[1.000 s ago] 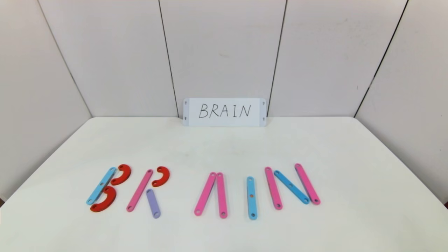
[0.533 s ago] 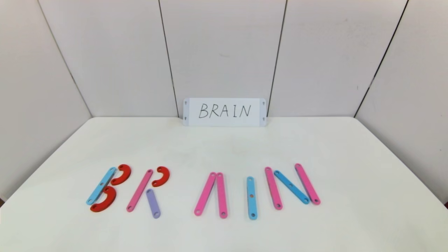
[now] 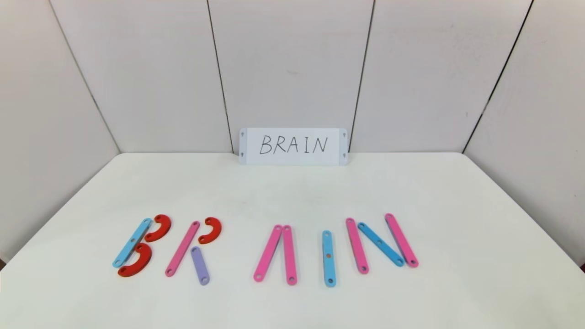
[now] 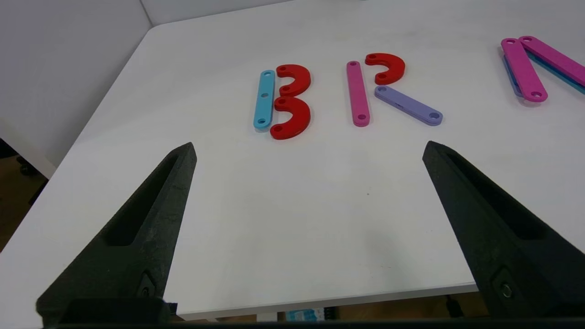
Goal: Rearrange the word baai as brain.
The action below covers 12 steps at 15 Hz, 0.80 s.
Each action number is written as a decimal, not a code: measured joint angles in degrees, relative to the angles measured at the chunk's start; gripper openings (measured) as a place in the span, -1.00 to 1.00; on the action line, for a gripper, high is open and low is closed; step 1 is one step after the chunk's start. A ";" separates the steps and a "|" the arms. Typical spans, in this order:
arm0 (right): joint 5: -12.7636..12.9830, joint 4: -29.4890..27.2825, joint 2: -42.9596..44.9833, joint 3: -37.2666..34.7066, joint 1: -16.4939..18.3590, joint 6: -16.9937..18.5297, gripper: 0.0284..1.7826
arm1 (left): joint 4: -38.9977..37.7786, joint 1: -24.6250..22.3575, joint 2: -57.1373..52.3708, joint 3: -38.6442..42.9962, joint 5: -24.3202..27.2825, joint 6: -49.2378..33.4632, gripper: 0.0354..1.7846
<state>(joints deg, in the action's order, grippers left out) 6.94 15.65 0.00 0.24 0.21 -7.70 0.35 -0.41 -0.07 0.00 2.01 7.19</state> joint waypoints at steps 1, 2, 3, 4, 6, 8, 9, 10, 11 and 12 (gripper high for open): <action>-0.16 1.01 0.00 -0.11 -0.02 0.51 0.95 | -0.02 0.00 0.00 0.00 -0.01 -0.02 0.95; -0.41 1.57 0.00 -0.15 -0.05 0.74 0.95 | 0.00 0.00 0.00 0.00 0.00 -0.02 0.95; -0.46 1.65 0.00 -0.22 -0.02 1.23 0.95 | -0.02 0.00 0.00 0.00 0.00 -0.02 0.95; -0.40 1.76 0.00 -0.22 -0.02 1.87 0.95 | -0.02 0.00 0.00 0.00 0.00 -0.02 0.95; -0.40 3.56 0.00 -0.24 -0.02 2.50 0.95 | -0.02 0.00 0.00 0.00 -0.01 -0.02 0.95; -0.55 4.29 0.00 -0.24 -0.05 2.47 0.95 | 0.00 0.00 0.00 0.00 0.00 -0.02 0.95; -0.99 3.66 0.00 -0.24 -0.02 2.58 0.95 | 0.00 0.00 0.00 0.00 -0.01 -0.04 0.95; -2.01 3.28 0.00 -0.24 -0.02 2.69 0.95 | 0.00 0.00 0.00 0.00 -0.04 -0.02 0.95; -2.93 2.82 0.00 -0.24 -0.02 2.76 0.95 | 0.00 0.00 0.00 0.00 -0.01 -0.02 0.95; -3.33 1.23 0.00 -0.24 -0.02 2.44 0.95 | 0.00 0.00 0.00 0.00 -0.01 -0.04 0.95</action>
<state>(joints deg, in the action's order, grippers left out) 3.61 16.88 0.00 0.00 0.18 -5.27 0.35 -0.41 -0.07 0.00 2.00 7.16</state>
